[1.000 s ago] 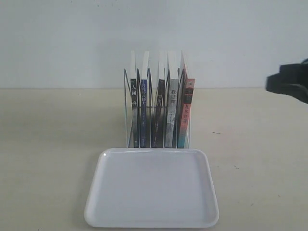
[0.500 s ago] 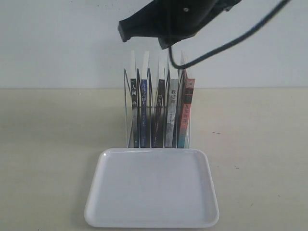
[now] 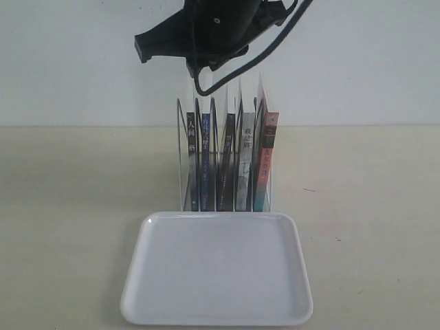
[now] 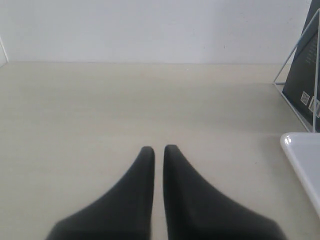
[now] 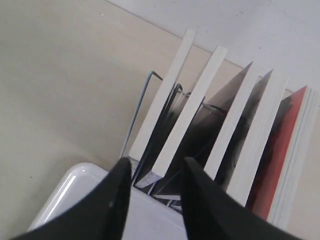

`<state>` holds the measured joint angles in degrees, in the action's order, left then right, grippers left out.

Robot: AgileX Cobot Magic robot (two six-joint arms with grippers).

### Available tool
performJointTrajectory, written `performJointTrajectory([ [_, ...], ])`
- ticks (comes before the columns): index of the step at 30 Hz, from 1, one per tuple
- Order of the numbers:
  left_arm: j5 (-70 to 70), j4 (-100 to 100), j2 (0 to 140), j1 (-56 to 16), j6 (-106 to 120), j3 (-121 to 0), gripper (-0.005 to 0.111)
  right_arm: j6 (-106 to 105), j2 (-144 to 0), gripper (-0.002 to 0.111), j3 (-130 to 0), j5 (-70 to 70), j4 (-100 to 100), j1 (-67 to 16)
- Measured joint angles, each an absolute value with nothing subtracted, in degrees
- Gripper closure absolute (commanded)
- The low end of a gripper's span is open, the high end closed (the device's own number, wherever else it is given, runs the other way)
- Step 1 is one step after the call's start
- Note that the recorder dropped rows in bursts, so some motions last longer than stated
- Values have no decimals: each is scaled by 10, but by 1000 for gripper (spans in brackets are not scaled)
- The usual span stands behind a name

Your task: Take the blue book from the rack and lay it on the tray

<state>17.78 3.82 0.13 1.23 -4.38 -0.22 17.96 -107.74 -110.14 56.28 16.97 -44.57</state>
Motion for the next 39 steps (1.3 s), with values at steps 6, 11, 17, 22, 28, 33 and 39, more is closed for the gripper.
performJointTrajectory([
  [6, 178, 38, 1, 12, -44, -2, 101, 222, -1085, 66, -1101, 565, 176, -439],
  [11, 178, 38, 1, 12, -44, -2, 101, 231, -1094, 66, -1101, 580, 125, -392],
  [17, 178, 38, 1, 12, -44, -2, 101, 223, -1108, 66, -1101, 579, 89, -373],
  [22, 178, 38, 1, 12, -44, -2, 101, 217, -1124, 66, -1101, 577, 83, -373],
  [28, 178, 38, 1, 12, -44, -2, 101, 217, -1130, 66, -1101, 574, 83, -373],
  [33, 178, 38, 1, 12, -44, -2, 101, 217, -1136, 66, -1101, 572, 80, -373],
  [39, 178, 38, 1, 12, -44, -2, 101, 217, -1162, 66, -1101, 572, 80, -373],
])
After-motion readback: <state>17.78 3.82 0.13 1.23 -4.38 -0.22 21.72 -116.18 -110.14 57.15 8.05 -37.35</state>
